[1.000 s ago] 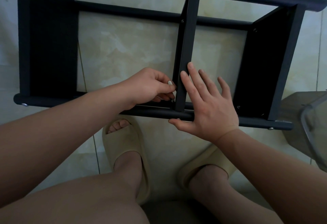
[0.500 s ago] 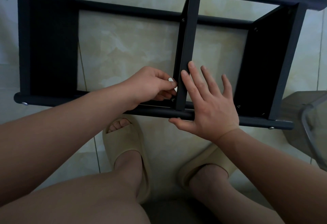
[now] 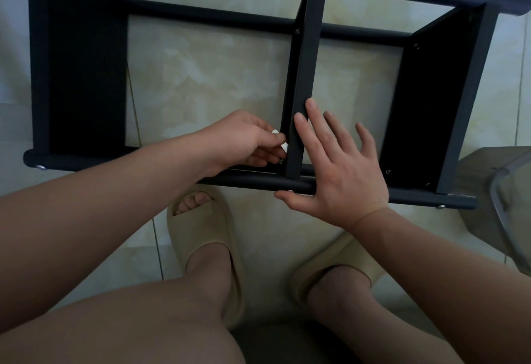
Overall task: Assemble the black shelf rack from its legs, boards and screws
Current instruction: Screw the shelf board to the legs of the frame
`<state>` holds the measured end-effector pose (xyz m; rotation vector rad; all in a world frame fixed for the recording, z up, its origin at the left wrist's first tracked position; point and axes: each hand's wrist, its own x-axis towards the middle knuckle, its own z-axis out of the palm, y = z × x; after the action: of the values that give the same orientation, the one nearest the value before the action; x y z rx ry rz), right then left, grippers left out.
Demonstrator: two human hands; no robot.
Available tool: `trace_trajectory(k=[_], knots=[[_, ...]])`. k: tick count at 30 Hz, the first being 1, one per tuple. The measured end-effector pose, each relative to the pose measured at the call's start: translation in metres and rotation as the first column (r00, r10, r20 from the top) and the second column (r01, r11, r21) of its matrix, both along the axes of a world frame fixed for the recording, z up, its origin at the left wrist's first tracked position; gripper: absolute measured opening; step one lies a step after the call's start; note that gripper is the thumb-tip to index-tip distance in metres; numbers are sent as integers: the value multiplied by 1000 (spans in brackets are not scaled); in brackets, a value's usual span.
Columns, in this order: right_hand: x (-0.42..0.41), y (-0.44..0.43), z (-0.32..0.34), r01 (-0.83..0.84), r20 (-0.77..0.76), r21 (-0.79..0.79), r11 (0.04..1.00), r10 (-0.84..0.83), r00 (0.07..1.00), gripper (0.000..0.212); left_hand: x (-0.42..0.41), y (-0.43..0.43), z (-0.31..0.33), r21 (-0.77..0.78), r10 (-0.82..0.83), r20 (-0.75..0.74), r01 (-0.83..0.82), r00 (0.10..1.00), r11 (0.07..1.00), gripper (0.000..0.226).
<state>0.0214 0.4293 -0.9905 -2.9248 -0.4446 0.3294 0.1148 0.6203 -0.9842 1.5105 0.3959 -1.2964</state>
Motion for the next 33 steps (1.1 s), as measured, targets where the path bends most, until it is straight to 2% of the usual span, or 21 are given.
trace_trajectory(k=[11, 26, 33], knots=[[0, 0, 1, 2, -19, 9, 1000, -2, 1000, 108, 1, 7, 3, 21, -197, 91, 196, 976, 980, 18], [1, 0, 4, 7, -34, 4, 1000, -7, 999, 107, 0, 18, 4, 77, -495, 153, 489, 855, 869, 9], [1, 0, 3, 5, -33, 6, 1000, -5, 999, 108, 5, 19, -1, 248, -578, 315, 523, 753, 815, 8]])
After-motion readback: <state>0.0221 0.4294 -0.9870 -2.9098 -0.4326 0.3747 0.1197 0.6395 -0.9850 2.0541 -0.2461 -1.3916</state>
